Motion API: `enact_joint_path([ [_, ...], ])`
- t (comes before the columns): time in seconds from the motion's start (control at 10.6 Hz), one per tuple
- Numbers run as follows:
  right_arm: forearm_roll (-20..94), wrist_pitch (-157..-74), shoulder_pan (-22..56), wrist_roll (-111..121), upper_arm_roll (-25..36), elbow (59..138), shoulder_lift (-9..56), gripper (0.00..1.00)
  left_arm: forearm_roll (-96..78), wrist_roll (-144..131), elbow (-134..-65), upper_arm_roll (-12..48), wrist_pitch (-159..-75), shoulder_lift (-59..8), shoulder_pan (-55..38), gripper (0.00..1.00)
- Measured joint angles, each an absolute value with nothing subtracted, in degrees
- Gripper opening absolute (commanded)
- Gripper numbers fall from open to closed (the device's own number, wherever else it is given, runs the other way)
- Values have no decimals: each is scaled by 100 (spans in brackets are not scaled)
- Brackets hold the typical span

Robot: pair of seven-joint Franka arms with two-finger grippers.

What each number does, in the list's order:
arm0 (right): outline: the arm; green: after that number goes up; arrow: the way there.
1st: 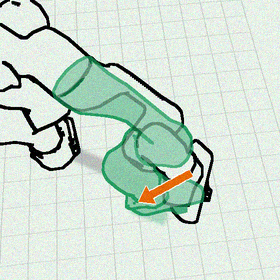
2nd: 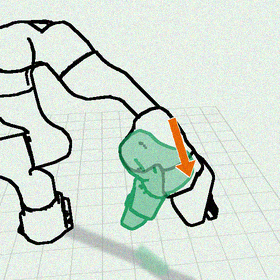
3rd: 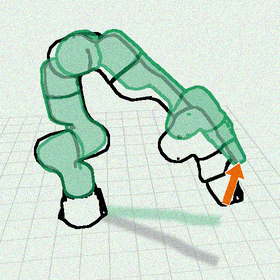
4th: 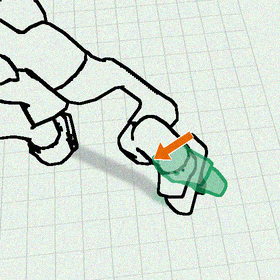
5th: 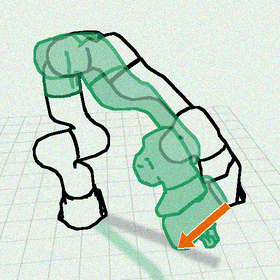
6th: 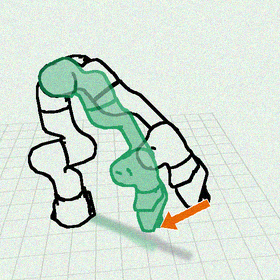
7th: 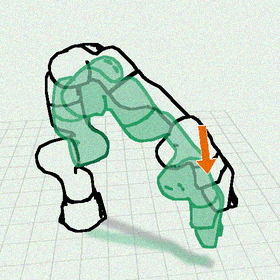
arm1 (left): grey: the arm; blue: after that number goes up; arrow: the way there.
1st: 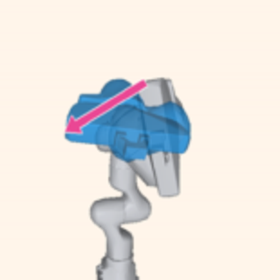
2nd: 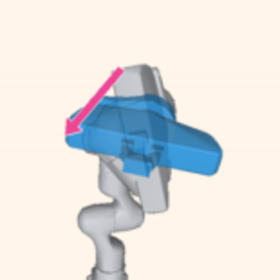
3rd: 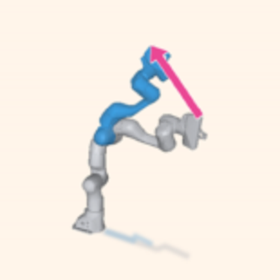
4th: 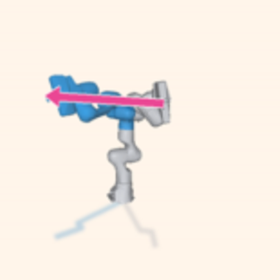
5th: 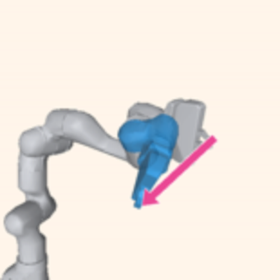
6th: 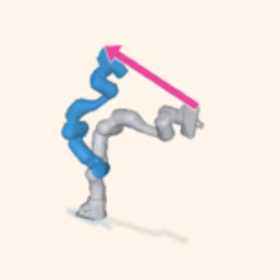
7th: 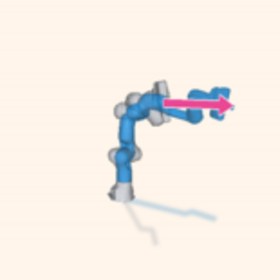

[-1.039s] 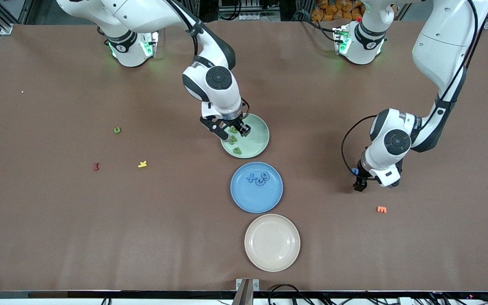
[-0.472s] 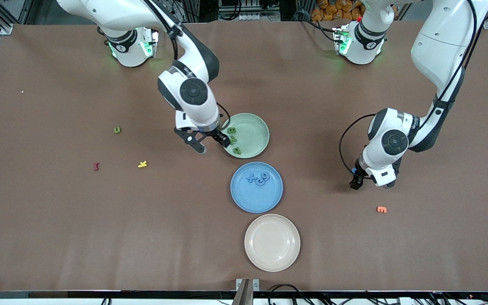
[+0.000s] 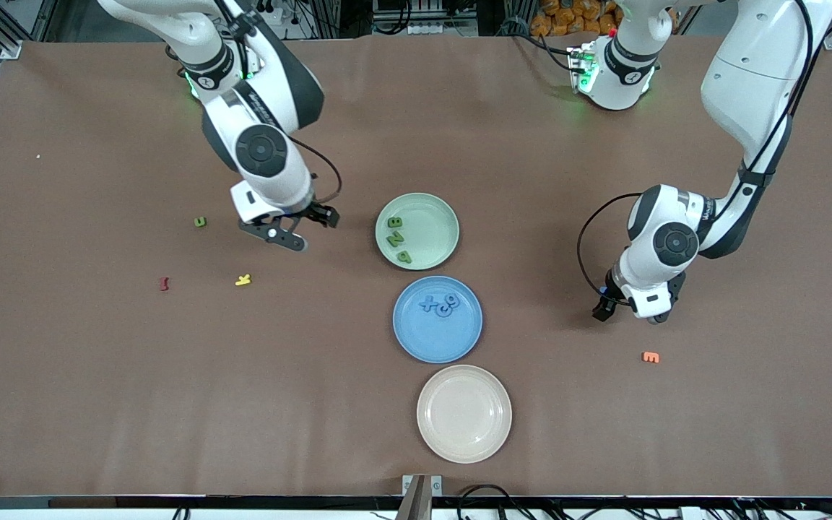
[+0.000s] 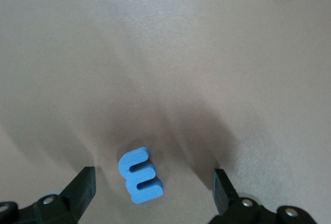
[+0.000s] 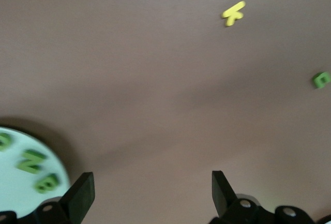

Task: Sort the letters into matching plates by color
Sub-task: 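Open the right gripper and move it to the green n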

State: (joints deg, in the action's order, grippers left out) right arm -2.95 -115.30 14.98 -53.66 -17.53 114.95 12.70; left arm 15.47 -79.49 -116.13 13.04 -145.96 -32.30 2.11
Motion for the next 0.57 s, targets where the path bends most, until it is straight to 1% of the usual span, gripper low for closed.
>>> enact_joint_path([
  [0.19, -289, -11455, 1152, -4136, -1752, 12097, 822, 100, 1543, -7508, -11614, 1318, -14594, -3234, 214, 100],
  [0.38, -288, -11425, 745, -2824, -1747, 12509, 551, 100, 1341, -7461, -11611, 1343, -14564, -3234, 212, 100],
  [0.57, -292, -11425, 463, -2070, -1744, 12795, 304, 100, 747, -8157, -11477, 1339, -14565, -3234, 223, 100],
])
